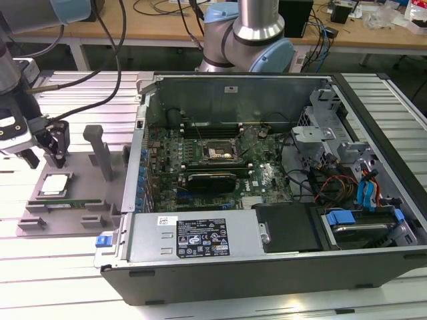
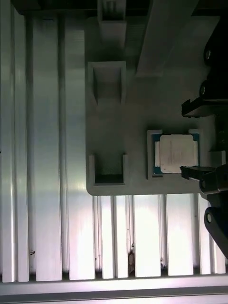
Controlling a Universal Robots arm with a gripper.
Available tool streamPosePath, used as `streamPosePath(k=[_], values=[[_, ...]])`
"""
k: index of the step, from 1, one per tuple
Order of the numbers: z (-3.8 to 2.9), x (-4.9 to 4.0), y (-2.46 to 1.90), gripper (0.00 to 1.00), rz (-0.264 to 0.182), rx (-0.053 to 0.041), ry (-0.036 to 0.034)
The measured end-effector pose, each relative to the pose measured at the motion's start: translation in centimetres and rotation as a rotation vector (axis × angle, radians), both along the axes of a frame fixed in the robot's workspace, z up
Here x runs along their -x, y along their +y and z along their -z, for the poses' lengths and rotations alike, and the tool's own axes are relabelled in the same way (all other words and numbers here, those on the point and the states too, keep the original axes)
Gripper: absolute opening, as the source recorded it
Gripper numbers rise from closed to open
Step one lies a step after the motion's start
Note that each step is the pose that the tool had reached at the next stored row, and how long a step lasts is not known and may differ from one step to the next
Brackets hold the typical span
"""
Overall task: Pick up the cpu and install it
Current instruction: 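Pick up the cpu and move it towards the insertion slot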
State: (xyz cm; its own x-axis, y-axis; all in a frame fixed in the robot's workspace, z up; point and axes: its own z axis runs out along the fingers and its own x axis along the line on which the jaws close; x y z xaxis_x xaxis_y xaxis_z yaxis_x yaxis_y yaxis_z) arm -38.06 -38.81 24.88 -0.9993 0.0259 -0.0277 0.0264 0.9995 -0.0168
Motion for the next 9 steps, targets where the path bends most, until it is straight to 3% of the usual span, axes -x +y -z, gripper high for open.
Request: streamPosePath(k=[9], values=[[0.66, 0.13, 0.0, 0.55, 0.0, -0.0001, -0.0001]])
